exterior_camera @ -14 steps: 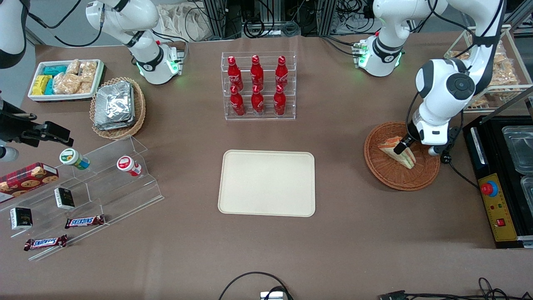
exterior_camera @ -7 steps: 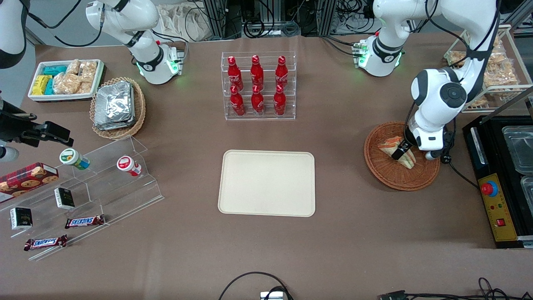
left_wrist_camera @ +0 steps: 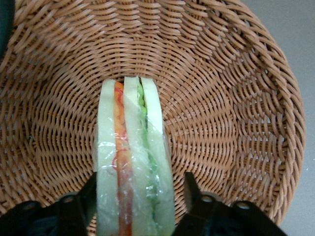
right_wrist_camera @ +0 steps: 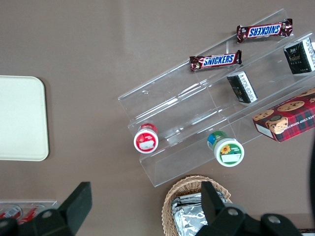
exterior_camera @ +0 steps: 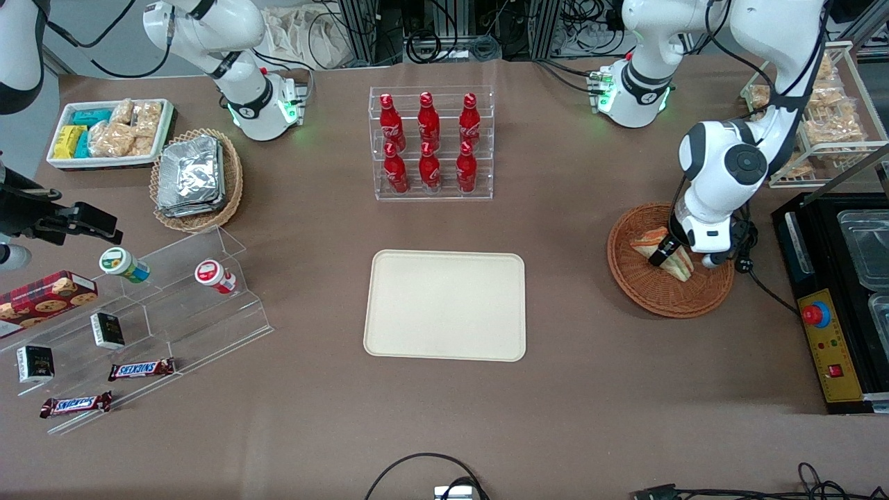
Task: Place sandwich from basket to tray
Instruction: 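Lower the left gripper and close it on the triangular sandwich, then lift the sandwich out of the basket with the left gripper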
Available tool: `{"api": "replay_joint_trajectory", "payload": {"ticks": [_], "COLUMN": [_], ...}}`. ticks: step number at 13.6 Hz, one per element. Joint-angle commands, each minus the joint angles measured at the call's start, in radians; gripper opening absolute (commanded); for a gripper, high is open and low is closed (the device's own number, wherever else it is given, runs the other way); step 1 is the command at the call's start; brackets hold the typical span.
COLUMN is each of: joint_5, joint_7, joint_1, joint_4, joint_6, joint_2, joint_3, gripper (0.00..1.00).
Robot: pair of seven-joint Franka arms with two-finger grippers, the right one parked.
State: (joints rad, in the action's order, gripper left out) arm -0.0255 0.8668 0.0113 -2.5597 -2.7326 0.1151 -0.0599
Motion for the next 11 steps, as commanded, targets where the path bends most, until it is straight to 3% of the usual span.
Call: {"api": "replay_joint_trajectory", "payload": {"ticks": [1, 5, 7, 11], "joint_5": [-0.042, -0.045, -0.095, -0.125], "joint_7": [0.031, 0.015, -0.017, -0.199], "joint_1": [0.002, -0.001, -0.008, -0.025], "joint_4": [-0.02, -0.016, -0.016, -0.005], "joint_6": [-0.044, -0.029, 0.023, 0.16], "joint_2": [-0.005, -0.034, -0.055, -0.146], "joint_3": [-0.003, -0.003, -0.006, -0.014], "gripper": [0.2, 0.13, 0.12, 0.12]}}
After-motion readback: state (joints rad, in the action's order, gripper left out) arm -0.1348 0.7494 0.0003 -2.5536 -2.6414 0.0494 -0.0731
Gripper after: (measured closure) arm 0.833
